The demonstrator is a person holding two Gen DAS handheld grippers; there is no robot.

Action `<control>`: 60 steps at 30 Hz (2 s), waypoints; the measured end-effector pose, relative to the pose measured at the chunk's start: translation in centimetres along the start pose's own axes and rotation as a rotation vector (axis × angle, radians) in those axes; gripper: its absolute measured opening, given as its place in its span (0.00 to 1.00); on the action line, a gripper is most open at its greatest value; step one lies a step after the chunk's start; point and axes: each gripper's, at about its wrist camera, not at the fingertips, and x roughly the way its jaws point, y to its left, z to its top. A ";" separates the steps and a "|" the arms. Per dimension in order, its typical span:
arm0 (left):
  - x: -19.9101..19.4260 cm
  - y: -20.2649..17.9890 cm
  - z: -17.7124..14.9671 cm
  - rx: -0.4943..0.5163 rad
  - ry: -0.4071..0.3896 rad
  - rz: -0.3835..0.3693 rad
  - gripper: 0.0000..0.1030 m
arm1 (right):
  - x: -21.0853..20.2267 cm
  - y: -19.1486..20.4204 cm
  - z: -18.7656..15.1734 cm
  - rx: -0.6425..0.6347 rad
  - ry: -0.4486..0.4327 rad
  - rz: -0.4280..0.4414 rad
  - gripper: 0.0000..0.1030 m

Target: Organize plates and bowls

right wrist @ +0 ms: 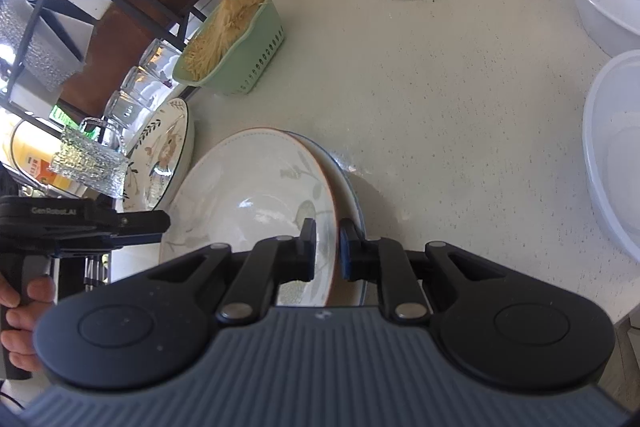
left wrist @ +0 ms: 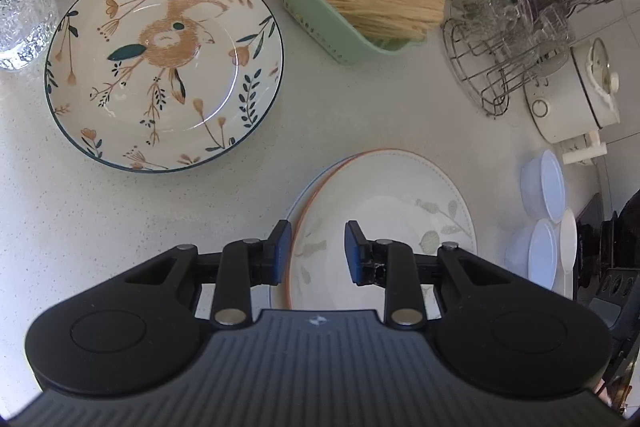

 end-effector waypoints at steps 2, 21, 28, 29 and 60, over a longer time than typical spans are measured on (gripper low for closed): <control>-0.3 0.0 0.0 0.004 -0.018 0.005 0.31 | 0.0 0.1 0.1 -0.004 0.000 -0.007 0.14; -7.1 -6.4 -1.3 0.188 -0.265 0.143 0.31 | -7.6 3.6 1.3 -0.194 -0.250 -0.128 0.14; -9.2 -9.2 -2.0 0.254 -0.330 0.176 0.31 | -11.0 4.5 2.2 -0.253 -0.328 -0.121 0.14; -9.4 -9.6 -2.2 0.255 -0.335 0.180 0.31 | -11.4 4.6 2.2 -0.258 -0.337 -0.121 0.14; -10.6 -16.3 -11.0 0.206 -0.421 0.220 0.31 | -15.7 3.0 -0.6 -0.407 -0.296 0.004 0.14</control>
